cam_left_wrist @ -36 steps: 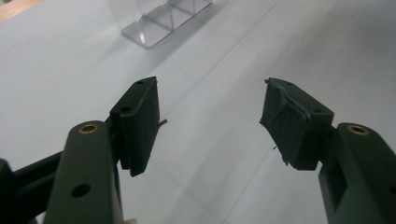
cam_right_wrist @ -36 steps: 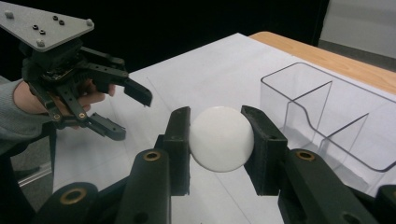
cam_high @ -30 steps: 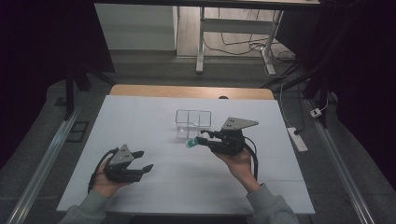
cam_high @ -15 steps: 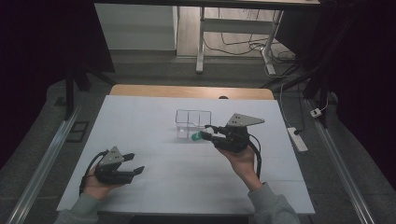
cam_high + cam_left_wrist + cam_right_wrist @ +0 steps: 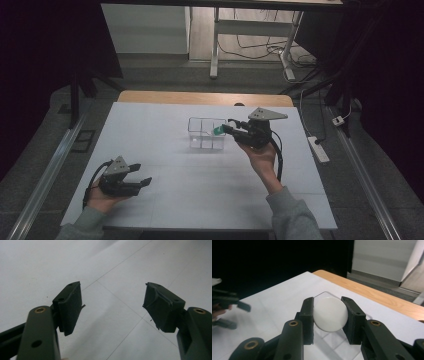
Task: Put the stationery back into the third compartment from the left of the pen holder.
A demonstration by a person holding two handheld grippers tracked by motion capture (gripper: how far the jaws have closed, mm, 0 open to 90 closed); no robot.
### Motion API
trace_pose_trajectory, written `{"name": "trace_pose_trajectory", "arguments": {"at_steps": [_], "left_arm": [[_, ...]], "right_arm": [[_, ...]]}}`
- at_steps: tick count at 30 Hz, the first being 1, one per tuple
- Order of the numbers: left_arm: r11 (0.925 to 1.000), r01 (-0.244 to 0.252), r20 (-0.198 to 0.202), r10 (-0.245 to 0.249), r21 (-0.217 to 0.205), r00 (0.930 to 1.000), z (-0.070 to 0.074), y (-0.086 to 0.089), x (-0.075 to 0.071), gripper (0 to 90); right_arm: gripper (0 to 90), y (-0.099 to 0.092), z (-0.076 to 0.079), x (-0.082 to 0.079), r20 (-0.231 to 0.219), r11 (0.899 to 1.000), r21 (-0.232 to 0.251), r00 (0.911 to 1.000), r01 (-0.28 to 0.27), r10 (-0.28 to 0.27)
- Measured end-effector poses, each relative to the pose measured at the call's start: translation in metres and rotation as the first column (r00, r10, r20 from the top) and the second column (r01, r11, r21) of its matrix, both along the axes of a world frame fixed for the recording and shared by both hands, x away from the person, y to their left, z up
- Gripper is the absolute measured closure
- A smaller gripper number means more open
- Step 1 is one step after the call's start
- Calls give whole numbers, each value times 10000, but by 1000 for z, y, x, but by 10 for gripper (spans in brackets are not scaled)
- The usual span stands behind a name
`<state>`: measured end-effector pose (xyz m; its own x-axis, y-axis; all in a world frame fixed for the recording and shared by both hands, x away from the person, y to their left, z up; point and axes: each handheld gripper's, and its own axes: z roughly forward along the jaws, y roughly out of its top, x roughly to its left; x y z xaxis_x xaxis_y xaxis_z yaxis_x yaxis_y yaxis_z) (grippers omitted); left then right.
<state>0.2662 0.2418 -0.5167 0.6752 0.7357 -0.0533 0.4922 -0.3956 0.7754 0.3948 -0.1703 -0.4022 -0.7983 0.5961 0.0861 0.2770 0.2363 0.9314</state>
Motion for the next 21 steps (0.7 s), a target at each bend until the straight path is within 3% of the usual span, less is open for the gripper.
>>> {"name": "trace_pose_trajectory", "arguments": {"at_steps": [5, 11, 21], "left_arm": [[10000, 37, -96, -36, 59, 9999, -1, -1, 1, 298], [9999, 54, -79, -53, 148, 10000, -2, -2, 0, 293], [9999, 35, 2, -35, 162, 10000, -2, -2, 1, 293]], "right_arm": [[649, 1, 0, 20, -427, 9993, -209, 9986, 309, -317], [649, 5, -5, 38, -589, 9943, -777, 9952, 732, -779], [647, 12, -13, 45, -917, 9904, -1147, 9919, 774, -881]]}}
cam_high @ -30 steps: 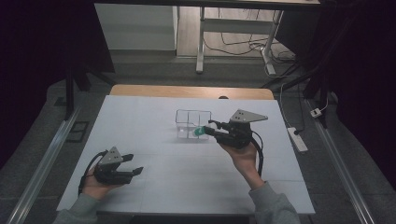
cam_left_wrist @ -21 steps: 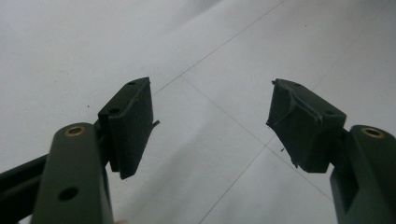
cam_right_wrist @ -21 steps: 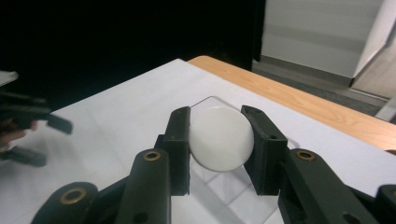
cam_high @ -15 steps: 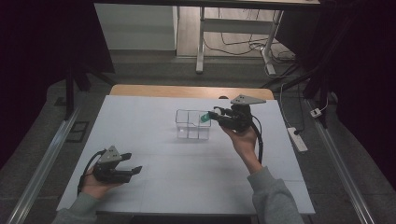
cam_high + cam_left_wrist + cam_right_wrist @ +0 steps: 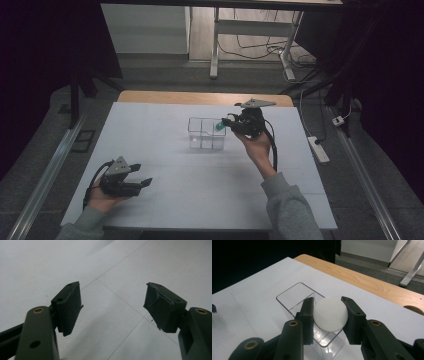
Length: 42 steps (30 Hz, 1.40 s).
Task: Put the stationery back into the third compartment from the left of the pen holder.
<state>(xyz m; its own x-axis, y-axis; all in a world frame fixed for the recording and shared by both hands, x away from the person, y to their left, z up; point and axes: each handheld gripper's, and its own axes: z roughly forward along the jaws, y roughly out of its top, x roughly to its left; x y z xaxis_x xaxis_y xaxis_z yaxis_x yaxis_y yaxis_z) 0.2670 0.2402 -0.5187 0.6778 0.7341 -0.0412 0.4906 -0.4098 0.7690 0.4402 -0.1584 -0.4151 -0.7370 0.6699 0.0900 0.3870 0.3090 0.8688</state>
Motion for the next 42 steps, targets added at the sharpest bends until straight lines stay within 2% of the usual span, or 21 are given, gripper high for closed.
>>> {"name": "trace_pose_trajectory", "arguments": {"at_steps": [3, 5, 7, 10, 14, 27, 34, 42], "left_arm": [[10000, 15, -13, -15, 25, 10000, 0, 0, 0, 293], [10000, 16, -28, -16, 44, 10000, -1, -1, 0, 292], [10000, 27, -38, -27, 59, 10000, -1, 0, 0, 292], [10000, 25, -52, -24, 73, 10000, -1, -1, 1, 292], [10000, 25, -88, -24, 81, 10000, -2, -1, 1, 291], [10000, 27, -134, -26, 94, 9999, -3, -2, 2, 289], [10000, 34, -148, -32, 93, 9999, -3, -2, 2, 288], [9999, 36, -177, -34, 114, 9998, -3, -2, 3, 288]], "right_arm": [[622, 1, -3, 2, -54, 9997, -229, 10000, 4, -5], [542, 2, -5, 4, -197, 9997, -113, 9996, -209, 206], [487, 2, -4, 3, -62, 9998, -138, 9999, -118, 117], [466, -1, -3, 1, -51, 10000, -55, 10000, -64, 64], [441, -9, -5, -2, -133, 9996, 99, 9995, -274, 276], [420, -34, -22, -24, -303, 9994, -39, 9989, -353, 352], [415, -41, -28, -42, -324, 9987, -178, 9983, -485, 479], [411, -56, -40, -67, -498, 9972, -550, 9976, -506, 479]]}}
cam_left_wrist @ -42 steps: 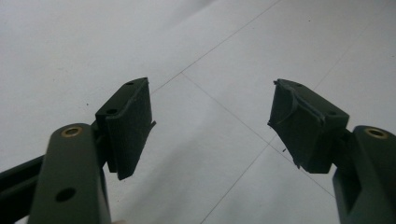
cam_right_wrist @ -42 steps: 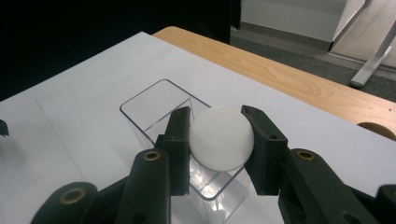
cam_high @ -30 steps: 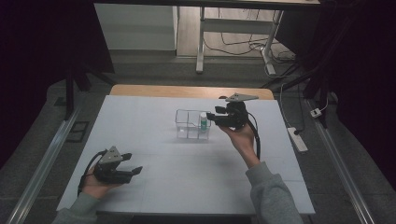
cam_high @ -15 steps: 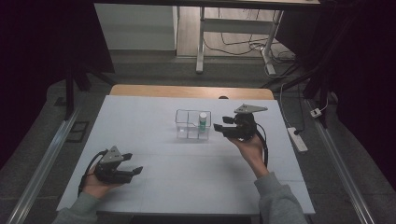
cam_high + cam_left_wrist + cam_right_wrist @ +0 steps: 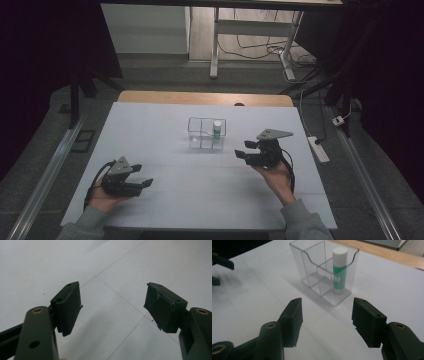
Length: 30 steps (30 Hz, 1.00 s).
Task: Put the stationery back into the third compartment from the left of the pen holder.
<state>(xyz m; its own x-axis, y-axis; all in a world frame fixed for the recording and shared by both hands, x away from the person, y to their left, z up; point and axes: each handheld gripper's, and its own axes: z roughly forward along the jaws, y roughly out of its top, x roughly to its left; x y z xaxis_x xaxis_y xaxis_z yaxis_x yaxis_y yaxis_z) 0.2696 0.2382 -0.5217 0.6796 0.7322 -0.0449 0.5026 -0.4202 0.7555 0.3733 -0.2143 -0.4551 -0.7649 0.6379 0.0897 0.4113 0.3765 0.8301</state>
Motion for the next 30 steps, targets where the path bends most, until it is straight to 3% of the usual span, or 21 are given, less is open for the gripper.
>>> {"name": "trace_pose_trajectory", "arguments": {"at_steps": [15, 21, 30], "left_arm": [[10000, -72, -9, 72, -16, 10000, 0, 0, 0, 287], [10000, -59, 23, 59, -27, 10000, 0, 1, 0, 287], [9999, -94, 63, 95, -95, 9999, 1, 1, 0, 287]], "right_arm": [[407, -49, -27, -38, -343, 9986, -367, 9986, 380, -393], [402, -62, -38, -45, -658, 9981, -425, 9967, 439, -467], [392, -72, -43, -52, -701, 9966, -589, 9957, 567, -608]]}}
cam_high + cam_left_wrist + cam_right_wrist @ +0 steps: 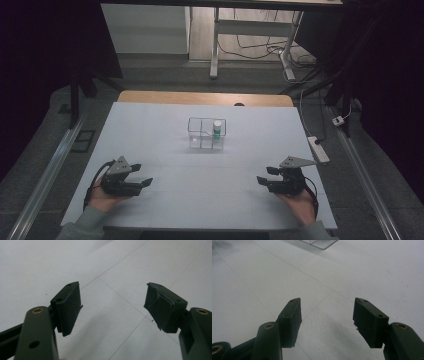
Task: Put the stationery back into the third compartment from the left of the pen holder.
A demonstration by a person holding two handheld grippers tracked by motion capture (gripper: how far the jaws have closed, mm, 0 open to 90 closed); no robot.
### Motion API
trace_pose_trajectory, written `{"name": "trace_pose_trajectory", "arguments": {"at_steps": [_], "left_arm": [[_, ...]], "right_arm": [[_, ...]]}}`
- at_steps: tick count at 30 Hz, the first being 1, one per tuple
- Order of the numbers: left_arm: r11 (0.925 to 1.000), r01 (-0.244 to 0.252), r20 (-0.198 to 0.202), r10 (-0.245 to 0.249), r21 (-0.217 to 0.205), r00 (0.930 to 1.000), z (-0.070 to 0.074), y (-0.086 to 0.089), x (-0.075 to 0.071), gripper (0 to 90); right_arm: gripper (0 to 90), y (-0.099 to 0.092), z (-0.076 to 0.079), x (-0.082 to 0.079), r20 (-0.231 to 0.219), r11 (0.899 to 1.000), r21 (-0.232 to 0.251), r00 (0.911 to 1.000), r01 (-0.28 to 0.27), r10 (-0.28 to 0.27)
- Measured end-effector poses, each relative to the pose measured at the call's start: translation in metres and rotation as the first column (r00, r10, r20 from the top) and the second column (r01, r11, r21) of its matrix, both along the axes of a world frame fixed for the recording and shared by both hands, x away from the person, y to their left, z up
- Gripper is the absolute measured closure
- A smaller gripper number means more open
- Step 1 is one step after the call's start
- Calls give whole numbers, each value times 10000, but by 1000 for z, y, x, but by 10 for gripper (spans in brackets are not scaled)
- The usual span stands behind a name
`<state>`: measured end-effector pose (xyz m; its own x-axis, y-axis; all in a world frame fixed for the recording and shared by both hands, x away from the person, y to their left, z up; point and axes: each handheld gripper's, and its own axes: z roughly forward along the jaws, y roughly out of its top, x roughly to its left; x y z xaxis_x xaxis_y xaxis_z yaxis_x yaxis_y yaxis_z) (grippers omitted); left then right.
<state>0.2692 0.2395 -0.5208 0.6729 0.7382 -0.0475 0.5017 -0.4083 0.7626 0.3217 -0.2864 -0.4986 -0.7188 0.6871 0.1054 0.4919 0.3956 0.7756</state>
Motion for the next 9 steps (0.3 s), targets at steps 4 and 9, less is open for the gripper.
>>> {"name": "trace_pose_trajectory", "arguments": {"at_steps": [4, 9], "left_arm": [[10000, 3, -3, -3, 2, 10000, 0, 0, 0, 287], [10000, -2, -7, 2, 0, 10000, 0, -1, -1, 287]], "right_arm": [[391, -3, 1, -2, -1, 10000, -71, 10000, -2, 2], [367, -2, 0, -3, 152, 9999, 26, 9998, -147, 146]]}}
